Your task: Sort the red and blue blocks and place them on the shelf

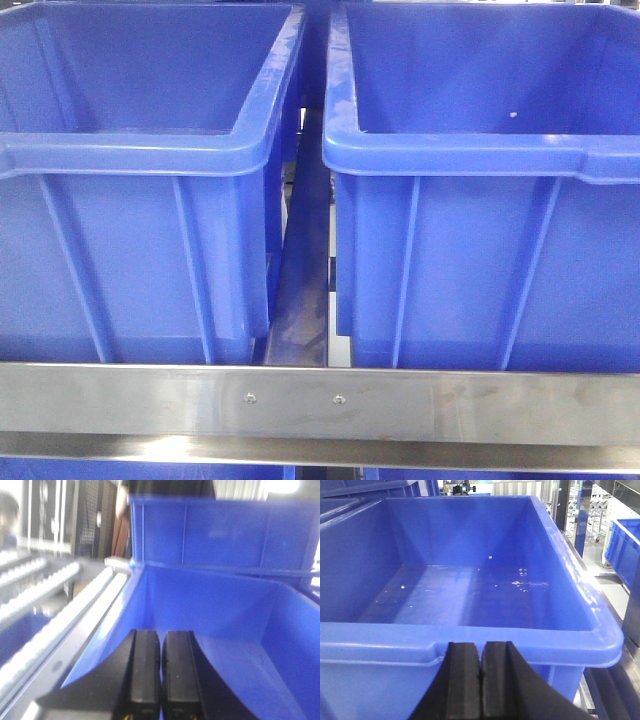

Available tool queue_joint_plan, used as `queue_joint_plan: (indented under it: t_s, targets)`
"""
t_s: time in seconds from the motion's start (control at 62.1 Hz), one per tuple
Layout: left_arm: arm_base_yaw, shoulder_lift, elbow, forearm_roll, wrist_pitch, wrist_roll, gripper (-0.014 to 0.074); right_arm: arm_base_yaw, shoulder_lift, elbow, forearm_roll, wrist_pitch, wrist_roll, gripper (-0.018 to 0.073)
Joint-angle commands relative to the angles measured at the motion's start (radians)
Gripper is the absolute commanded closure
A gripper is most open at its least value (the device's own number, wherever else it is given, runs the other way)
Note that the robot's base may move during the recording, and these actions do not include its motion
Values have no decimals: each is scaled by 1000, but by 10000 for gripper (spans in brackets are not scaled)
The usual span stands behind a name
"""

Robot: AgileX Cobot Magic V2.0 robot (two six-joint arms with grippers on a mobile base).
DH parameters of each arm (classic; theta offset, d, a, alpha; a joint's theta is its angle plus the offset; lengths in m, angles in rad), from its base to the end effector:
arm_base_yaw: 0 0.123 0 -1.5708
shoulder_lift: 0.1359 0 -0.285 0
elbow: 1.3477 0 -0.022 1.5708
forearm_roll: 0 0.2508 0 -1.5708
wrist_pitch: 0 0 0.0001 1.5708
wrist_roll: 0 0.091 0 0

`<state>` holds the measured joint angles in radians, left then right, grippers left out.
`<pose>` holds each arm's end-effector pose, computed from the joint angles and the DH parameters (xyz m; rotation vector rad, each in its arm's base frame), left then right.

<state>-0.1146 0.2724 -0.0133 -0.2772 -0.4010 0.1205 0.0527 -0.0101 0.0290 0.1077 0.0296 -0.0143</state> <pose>0.0783 0.0007 0.2342 -0.1045 1.3541 -0.1381 0.0568 0.0033 0.2013 0.0286 1.5328 0.1187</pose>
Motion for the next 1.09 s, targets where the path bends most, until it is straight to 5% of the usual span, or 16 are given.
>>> queue_joint_plan:
  t_s: [0.0, 0.113, 0.274, 0.483, 0.676, 0.901, 1.079]
  targets:
    - [18, -67, 14, 39, -38, 0, 472, -2, -21, -22, -10, -79, -5, 497]
    - [32, -173, 65, 110, 50, -9, 472, -2, -21, -22, -10, -79, -5, 497]
    - [49, -304, 67, 115, 268, -11, 472, -2, -21, -22, -10, -79, -5, 497]
    - [66, -301, 67, 169, 276, -14, 472, -2, -21, -22, -10, -79, -5, 497]
    - [66, -301, 67, 312, 276, -180, 472, -2, -21, -22, -10, -79, -5, 497]
    - [66, -301, 67, 302, 282, -172, 472, -2, -21, -22, -10, -79, -5, 497]
    - [66, -301, 67, 186, 282, -47, 472, -2, -21, -22, -10, -79, -5, 497]
